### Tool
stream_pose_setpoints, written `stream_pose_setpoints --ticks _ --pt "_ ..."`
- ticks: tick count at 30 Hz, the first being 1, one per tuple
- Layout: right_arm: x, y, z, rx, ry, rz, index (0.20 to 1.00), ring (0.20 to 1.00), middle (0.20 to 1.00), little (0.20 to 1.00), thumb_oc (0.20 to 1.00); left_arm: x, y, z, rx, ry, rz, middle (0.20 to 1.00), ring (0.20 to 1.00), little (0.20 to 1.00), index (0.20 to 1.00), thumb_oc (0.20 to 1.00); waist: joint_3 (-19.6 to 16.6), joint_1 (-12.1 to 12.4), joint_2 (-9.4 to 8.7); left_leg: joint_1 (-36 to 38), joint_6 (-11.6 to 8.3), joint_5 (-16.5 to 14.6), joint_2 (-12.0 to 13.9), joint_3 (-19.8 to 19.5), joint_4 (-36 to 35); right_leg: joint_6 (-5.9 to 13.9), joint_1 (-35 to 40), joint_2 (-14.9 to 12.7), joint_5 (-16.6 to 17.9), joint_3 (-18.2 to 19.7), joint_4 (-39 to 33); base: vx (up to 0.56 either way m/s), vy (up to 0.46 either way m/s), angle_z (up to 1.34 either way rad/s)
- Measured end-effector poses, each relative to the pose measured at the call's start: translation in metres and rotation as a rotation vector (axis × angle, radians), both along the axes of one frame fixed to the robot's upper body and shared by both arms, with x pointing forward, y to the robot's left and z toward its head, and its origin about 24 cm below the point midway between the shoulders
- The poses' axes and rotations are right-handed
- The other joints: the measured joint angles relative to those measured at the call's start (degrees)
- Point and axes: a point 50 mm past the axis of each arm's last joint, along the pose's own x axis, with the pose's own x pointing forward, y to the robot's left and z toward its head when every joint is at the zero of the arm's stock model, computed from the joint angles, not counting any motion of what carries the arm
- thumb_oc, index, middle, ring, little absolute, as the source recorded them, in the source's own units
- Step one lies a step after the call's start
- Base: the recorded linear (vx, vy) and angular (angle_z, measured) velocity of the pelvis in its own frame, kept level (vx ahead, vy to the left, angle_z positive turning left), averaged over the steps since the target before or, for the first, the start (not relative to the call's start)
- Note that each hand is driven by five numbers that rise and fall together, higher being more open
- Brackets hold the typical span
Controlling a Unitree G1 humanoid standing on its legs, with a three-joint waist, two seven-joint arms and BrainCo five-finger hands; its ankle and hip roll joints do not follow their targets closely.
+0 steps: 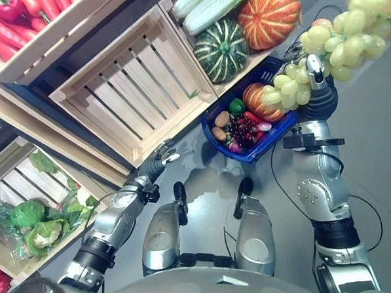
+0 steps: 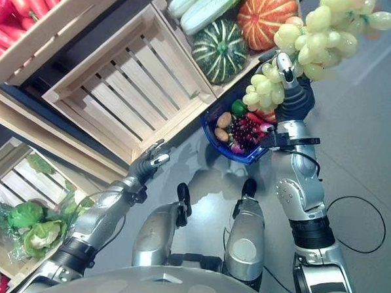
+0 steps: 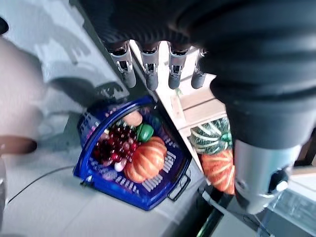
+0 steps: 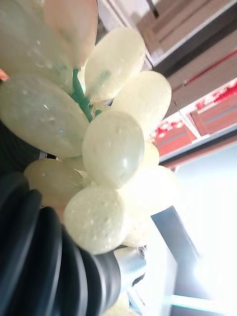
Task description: Pick up fruits and vegetables into the basket
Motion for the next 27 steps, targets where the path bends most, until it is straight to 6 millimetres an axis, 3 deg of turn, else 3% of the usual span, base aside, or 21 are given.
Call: stream_pose_setpoints --ticks 7,11,15,23,27 --pt "0.013 -0.035 -0.01 -0.036 0.077 -0.108 0.2 0.2 0.2 0.2 0.2 -0.009 0.002 -0.021 -0.036 0.071 -0.091 1.0 1.0 1.0 1.0 1.0 2.1 -0.23 1.87 -4.42 0.42 0.73 -0.79 0.02 0.9 -0.32 -5.22 -1.24 -0.22 0.5 2.67 -0.06 0.043 0.01" --pt "0.027 -0.052 -0.017 -0.002 0.14 -0.164 0.2 0.2 0.2 0.2 0.2 -0.02 0.006 -0.033 -0.031 0.117 -0.142 1.0 1.0 1.0 1.0 1.0 2.31 0.07 2.01 -8.67 0.55 1.29 -1.16 -0.04 1.86 -0.72 -10.04 -1.83 -0.48 0.59 4.6 -0.03 -0.007 0.03" --pt "0.042 -0.08 -0.031 -0.01 0.273 -0.237 0.2 0.2 0.2 0.2 0.2 -0.026 0.016 -0.04 0.009 0.13 -0.143 1.0 1.0 1.0 1.0 1.0 2.29 1.54 2.05 -11.9 0.34 1.5 -1.33 -0.45 2.83 -1.25 -13.87 -2.53 -1.6 0.65 7.53 0.01 -0.021 0.08" --pt "0.067 -0.123 -0.023 0.062 0.382 -0.3 0.2 0.2 0.2 0.2 0.2 -0.031 0.04 -0.046 0.063 0.1 -0.044 1.0 1.0 1.0 1.0 1.0 2.19 4.94 2.21 -20.36 0.16 2.62 -2.14 -1.46 3.92 -1.98 -23.85 -4.22 -3.98 0.69 13.17 -0.02 -0.038 0.09" --pt "0.074 -0.14 -0.015 0.1 0.411 -0.325 0.2 0.2 0.2 0.2 0.2 -0.044 0.06 -0.055 0.051 0.142 0.056 1.0 1.0 1.0 1.0 1.0 2.16 6.91 2.26 -25.6 -0.54 3.35 -2.74 -2.33 5.1 -3.34 -30.13 -5.24 -5.31 0.74 17.18 -0.03 -0.055 0.14"
